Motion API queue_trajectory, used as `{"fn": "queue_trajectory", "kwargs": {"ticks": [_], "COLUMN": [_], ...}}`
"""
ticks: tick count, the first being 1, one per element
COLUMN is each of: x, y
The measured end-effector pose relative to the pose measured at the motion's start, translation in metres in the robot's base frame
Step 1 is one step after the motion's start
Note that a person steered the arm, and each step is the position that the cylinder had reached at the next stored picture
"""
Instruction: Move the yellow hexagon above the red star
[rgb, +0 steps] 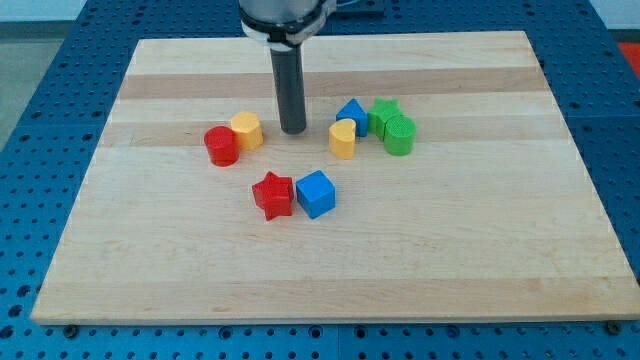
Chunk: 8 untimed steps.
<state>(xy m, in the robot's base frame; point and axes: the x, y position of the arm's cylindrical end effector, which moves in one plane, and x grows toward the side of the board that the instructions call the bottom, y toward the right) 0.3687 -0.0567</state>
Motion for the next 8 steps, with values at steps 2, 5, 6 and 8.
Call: {"fn": "queue_trajectory", "kwargs": {"ticks": [2,5,6,8], "x": [-0.031,-0.018,-0.007,0.012], "y": [-0.039,-0.08,-0.079,-0.06]}}
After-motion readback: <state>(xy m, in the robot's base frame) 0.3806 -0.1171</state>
